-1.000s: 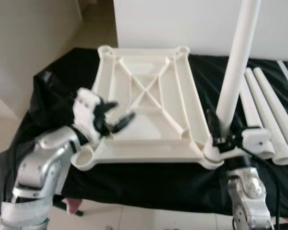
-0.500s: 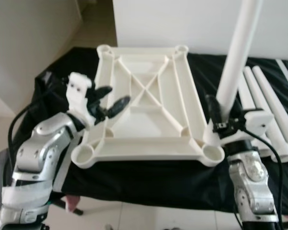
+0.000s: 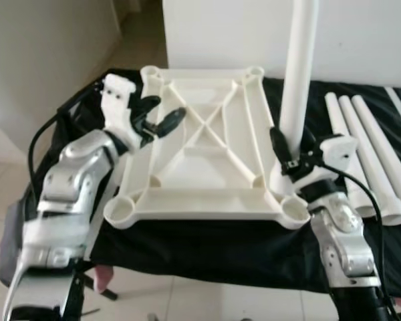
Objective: Building children table
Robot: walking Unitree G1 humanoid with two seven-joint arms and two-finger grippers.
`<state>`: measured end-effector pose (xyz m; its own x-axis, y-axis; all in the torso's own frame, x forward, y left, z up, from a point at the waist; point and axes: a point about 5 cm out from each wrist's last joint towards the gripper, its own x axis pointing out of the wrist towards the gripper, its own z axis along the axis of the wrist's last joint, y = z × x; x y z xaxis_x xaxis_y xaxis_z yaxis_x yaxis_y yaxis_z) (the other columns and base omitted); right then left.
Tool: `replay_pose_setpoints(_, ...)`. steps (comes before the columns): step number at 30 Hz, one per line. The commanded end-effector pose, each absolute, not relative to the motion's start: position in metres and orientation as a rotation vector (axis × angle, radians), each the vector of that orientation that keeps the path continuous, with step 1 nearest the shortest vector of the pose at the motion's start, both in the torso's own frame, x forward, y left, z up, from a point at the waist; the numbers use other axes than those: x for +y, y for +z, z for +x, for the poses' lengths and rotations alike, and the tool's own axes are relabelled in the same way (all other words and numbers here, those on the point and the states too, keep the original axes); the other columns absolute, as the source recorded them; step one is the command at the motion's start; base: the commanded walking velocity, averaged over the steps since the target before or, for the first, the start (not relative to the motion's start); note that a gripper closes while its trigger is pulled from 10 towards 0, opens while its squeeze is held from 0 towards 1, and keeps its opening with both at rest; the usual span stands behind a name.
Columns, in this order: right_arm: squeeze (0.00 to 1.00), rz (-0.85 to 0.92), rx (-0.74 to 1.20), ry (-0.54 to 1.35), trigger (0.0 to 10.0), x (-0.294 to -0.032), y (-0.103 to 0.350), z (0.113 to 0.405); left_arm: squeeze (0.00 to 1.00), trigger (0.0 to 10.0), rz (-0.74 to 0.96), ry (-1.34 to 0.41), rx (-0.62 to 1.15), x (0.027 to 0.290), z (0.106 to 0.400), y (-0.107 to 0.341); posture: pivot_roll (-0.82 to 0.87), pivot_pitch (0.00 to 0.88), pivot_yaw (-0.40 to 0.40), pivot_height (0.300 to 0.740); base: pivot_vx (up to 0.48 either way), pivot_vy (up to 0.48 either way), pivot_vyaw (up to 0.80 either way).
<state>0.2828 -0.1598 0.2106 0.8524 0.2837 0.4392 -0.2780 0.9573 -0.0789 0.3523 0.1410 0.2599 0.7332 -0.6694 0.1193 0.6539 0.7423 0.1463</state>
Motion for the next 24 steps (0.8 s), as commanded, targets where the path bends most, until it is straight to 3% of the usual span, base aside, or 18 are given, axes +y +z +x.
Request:
replay_pose_setpoints(1, 0.00, -0.007, -0.464, 0.340, 10.0, -0.154, 0.213, 0.284, 0.00, 10.0, 0.133, -0.707, -0.130, 0.134, 0.362, 0.254, 0.01, 0.057, 0.000, 0.740, 0.000, 0.000, 0.00)
replay_pose_setpoints(12, 0.00, -0.011, -0.463, 0.467, 10.0, -0.140, 0.217, 0.283, 0.00, 10.0, 0.127, -0.694, -0.117, 0.098, 0.389, 0.270, -0.02, 0.046, 0.020, 0.740, 0.000, 0.000, 0.00)
replay_pose_setpoints(24, 0.00, -0.002, -0.444, 0.253, 10.0, -0.165, 0.213, 0.288, 0.00, 10.0, 0.070, -0.649, -0.200, 0.117, 0.387, 0.264, -0.05, 0.044, 0.037, 0.740, 0.000, 0.000, 0.00)
